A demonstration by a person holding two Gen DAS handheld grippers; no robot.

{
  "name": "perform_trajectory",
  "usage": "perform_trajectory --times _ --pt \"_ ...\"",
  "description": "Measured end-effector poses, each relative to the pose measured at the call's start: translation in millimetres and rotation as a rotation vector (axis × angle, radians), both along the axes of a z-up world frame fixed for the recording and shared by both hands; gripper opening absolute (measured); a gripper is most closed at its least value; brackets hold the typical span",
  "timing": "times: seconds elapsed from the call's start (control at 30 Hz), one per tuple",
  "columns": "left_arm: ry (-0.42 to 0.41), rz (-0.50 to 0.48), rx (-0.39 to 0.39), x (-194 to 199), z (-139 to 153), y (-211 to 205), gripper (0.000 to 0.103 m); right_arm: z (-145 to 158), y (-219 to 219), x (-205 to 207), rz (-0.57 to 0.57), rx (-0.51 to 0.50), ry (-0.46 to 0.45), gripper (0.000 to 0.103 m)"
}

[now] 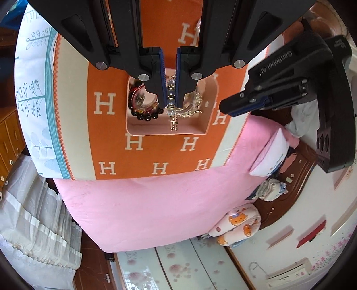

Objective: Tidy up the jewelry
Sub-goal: 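Carry the pendant and pearl strand into the pink box and release both, then move both open tools back to the remaining pearl necklace and bracelet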

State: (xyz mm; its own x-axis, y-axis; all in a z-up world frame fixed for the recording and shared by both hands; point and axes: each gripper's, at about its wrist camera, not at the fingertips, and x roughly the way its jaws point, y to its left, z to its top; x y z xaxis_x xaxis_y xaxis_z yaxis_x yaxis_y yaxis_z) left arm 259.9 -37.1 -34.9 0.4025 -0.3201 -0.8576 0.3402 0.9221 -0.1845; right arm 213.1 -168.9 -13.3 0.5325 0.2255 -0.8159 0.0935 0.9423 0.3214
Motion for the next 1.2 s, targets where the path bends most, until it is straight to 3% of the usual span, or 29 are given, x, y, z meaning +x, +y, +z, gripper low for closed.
perform_trajectory --times 0.3,0.33,0.37,0.4,0.47,1.2 --pt "0.059 -0.017 0.022 10.3 -33.7 -11.6 0.014 -50.8 0.5 20.4 -0.013 -0.026 0.084 0.008" --pt "0.067 -0.018 0.021 10.5 -36.0 -11.7 0.023 -55.9 0.8 20.4 -0.013 -0.026 0.092 0.010" --pt "0.067 -0.019 0.022 9.9 -37.1 -11.6 0.039 -59.8 0.6 20.2 -0.015 -0.025 0.098 0.016" --pt "0.063 -0.020 0.022 8.6 -37.3 -11.6 0.048 -62.5 0.4 19.4 -0.017 -0.023 0.098 0.025" --pt "0.051 -0.014 0.021 5.3 -37.1 -9.9 0.059 -64.6 -0.1 15.9 -0.031 -0.031 0.091 0.032" --pt "0.003 0.063 0.016 -47.8 -5.4 17.1 0.060 -43.8 14.2 -32.3 0.006 -0.025 0.044 0.032"
